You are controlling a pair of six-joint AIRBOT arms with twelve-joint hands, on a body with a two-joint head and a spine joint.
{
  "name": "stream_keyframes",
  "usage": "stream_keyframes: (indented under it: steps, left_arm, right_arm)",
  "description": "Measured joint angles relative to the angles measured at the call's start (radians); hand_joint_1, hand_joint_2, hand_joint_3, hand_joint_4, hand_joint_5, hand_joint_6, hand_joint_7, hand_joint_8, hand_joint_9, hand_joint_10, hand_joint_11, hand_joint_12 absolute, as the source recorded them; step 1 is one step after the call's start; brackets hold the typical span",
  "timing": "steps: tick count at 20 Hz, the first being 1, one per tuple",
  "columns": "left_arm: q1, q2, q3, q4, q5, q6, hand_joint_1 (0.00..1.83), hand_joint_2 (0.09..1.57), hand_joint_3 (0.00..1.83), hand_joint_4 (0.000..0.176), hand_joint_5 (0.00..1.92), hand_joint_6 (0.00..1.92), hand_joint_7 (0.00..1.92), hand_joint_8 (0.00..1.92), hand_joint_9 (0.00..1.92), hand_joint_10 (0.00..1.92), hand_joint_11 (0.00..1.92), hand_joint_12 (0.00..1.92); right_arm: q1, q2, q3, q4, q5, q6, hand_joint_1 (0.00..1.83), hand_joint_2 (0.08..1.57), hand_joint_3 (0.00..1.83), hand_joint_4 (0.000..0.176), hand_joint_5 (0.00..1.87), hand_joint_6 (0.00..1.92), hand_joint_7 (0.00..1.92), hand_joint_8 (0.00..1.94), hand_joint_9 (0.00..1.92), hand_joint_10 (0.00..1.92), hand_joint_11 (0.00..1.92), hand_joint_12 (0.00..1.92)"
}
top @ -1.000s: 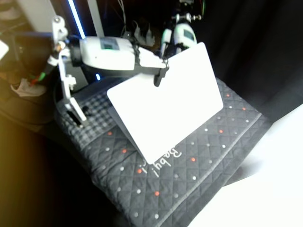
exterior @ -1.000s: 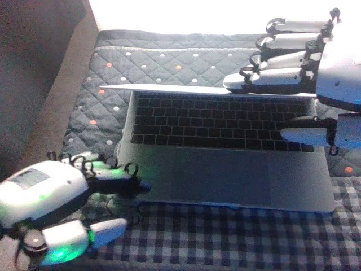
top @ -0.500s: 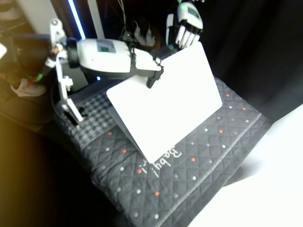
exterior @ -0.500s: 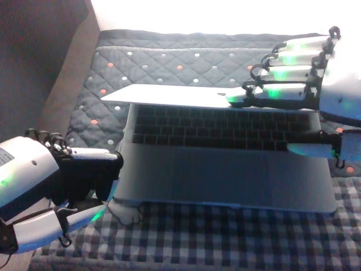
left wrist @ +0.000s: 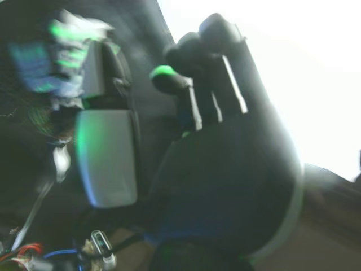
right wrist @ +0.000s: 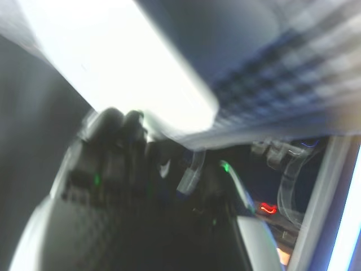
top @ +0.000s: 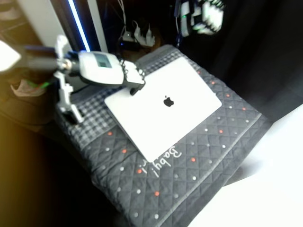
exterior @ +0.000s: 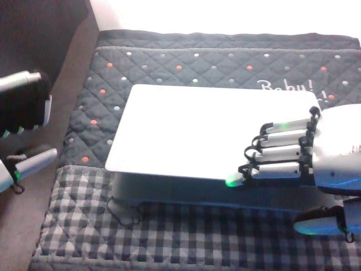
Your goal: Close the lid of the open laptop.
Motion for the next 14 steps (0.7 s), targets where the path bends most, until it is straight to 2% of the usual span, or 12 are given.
stream_keyframes:
  steps: [1,3,5,8,9,10,13,14]
  left_arm:
    - [0.0,0.0,0.0,0.003,0.0,0.0,0.97,1.24,0.47,0.0,0.35,1.92,0.58,1.89,0.68,1.92,0.77,1.92]
    - [0.0,0.0,0.0,-0.004,-0.006,0.008,0.96,1.37,0.23,0.0,0.32,1.9,0.55,1.85,0.59,1.82,0.65,1.92]
    - [0.0,0.0,0.0,-0.017,-0.016,0.008,0.98,1.41,0.09,0.0,0.35,1.85,0.56,1.81,0.56,1.73,0.59,1.92]
    - [0.0,0.0,0.002,-0.023,-0.014,0.01,0.98,1.44,0.05,0.0,0.34,1.84,0.56,1.84,0.57,1.78,0.61,1.92]
    - [0.0,0.0,0.002,-0.024,-0.014,0.01,0.98,1.44,0.04,0.0,0.34,1.82,0.56,1.85,0.56,1.77,0.6,1.92]
    - [0.0,0.0,0.004,-0.024,-0.014,0.011,0.98,1.44,0.03,0.0,0.35,1.82,0.55,1.82,0.56,1.76,0.59,1.92]
    - [0.0,0.0,0.005,-0.023,-0.015,0.011,0.95,1.46,0.02,0.0,0.34,1.9,0.52,1.8,0.54,1.75,0.56,1.92]
    - [0.0,0.0,0.005,-0.024,-0.014,0.011,0.95,1.46,0.01,0.004,0.35,1.89,0.5,1.81,0.52,1.75,0.55,1.92]
  right_arm:
    - [0.0,-0.002,0.002,-0.012,0.0,0.011,0.36,1.39,0.0,0.0,0.0,0.28,0.12,0.34,0.01,1.06,0.0,1.79]
    - [-0.015,-0.023,0.018,-0.115,-0.01,0.111,0.36,1.37,0.0,0.0,0.0,0.32,0.21,0.21,0.03,0.93,0.0,1.69]
    - [-0.037,-0.033,0.018,-0.124,0.003,0.118,0.33,1.37,0.0,0.0,0.0,0.26,0.22,0.19,0.06,0.96,0.0,1.74]
    - [-0.039,-0.036,0.018,-0.125,0.005,0.119,0.31,1.34,0.0,0.0,0.02,0.19,0.23,0.08,0.08,0.84,0.0,1.73]
    - [-0.04,-0.036,0.018,-0.131,0.003,0.125,0.3,1.34,0.0,0.0,0.02,0.17,0.2,0.05,0.02,0.76,0.0,1.63]
    - [-0.047,-0.04,0.021,-0.149,0.0,0.15,0.27,1.35,0.0,0.0,0.0,0.13,0.19,0.04,0.0,0.76,0.0,1.62]
    - [-0.05,-0.052,0.038,-0.194,-0.005,0.2,0.4,1.39,0.01,0.0,0.02,0.05,0.19,0.03,0.0,0.83,0.0,1.7]
    - [-0.05,-0.053,0.038,-0.19,-0.004,0.2,0.49,1.37,0.0,0.0,0.07,0.07,0.17,0.02,0.0,0.74,0.0,1.67]
